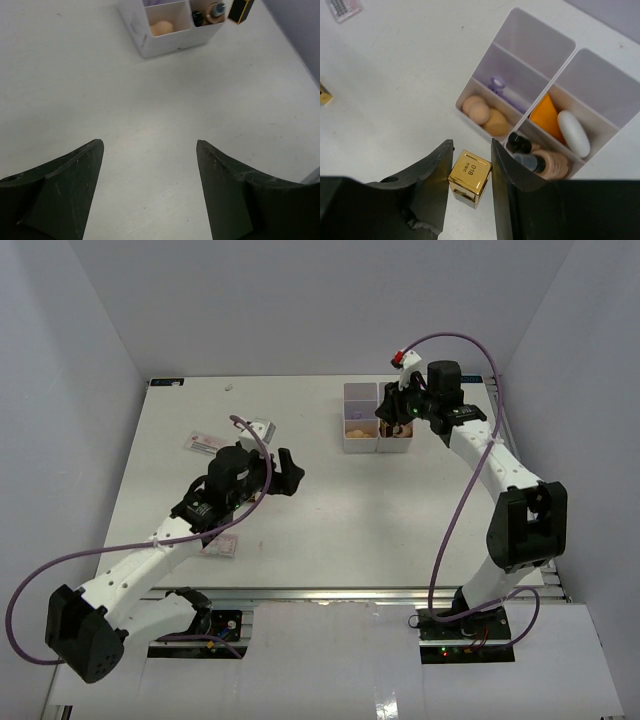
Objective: Organize the makeup
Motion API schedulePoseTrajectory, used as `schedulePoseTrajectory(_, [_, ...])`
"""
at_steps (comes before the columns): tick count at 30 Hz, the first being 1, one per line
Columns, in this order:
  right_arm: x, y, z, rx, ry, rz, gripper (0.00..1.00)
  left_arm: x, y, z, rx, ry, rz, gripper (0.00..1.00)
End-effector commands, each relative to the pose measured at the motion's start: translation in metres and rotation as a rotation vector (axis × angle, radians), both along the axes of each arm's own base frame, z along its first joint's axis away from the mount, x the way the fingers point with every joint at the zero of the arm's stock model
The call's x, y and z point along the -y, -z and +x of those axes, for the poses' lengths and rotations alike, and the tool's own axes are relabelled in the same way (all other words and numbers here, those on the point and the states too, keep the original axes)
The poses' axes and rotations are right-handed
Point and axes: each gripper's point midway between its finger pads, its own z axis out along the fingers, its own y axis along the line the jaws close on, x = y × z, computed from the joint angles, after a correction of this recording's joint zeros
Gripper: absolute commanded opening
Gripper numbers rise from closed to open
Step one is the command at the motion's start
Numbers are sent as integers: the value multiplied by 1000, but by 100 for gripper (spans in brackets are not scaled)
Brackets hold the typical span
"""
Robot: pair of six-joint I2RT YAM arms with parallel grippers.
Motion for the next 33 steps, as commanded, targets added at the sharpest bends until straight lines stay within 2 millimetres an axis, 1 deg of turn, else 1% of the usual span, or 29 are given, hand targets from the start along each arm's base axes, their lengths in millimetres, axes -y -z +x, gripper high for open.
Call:
schedulePoseTrajectory(1, [-5,-47,56,209,71,-60,8,-49,31,-17,-51,-82,109,86])
schedulePoseTrajectory(2, [-7,-49,65,223,81,-68,8,-55,33,-19,-47,-99,114,86])
schedulePoseTrajectory(4, [-12,-47,80,236,88,-78,8,-59,31,-22,-39,-112,110,86])
schedulePoseTrajectory(7, [-14,-58,107,285,128,-95,8,-64,31,-22,-33,-133,110,86])
schedulePoseTrajectory(9, [-14,-62,125,313,152,-106,8,-64,32,-22,-35,-136,113,86])
schedulePoseTrajectory(11, [-11,-58,140,340,177,-134,8,-65,34,-21,-41,-141,122,86])
schedulePoseTrajectory(12, [-9,-53,149,353,197,-150,8,-66,35,-21,-43,-146,124,87])
schedulePoseTrajectory(13, [-6,-43,156,357,213,-178,8,-66,36,-21,-46,-146,125,87])
schedulePoseTrajectory(14, [-5,-39,161,362,217,-197,8,-67,36,-21,-45,-151,127,87])
schedulePoseTrajectory(18, [-2,-37,174,404,223,-227,8,-69,37,-20,-46,-162,132,87])
schedulePoseTrajectory(28, [10,-21,184,430,250,-274,8,-70,39,-20,-51,-167,134,88])
schedulePoseTrajectory(30, [13,-18,187,431,253,-281,10,-69,40,-20,-54,-167,135,88])
schedulePoseTrajectory(33, [18,-11,190,426,264,-289,17,-70,41,-19,-56,-172,138,88])
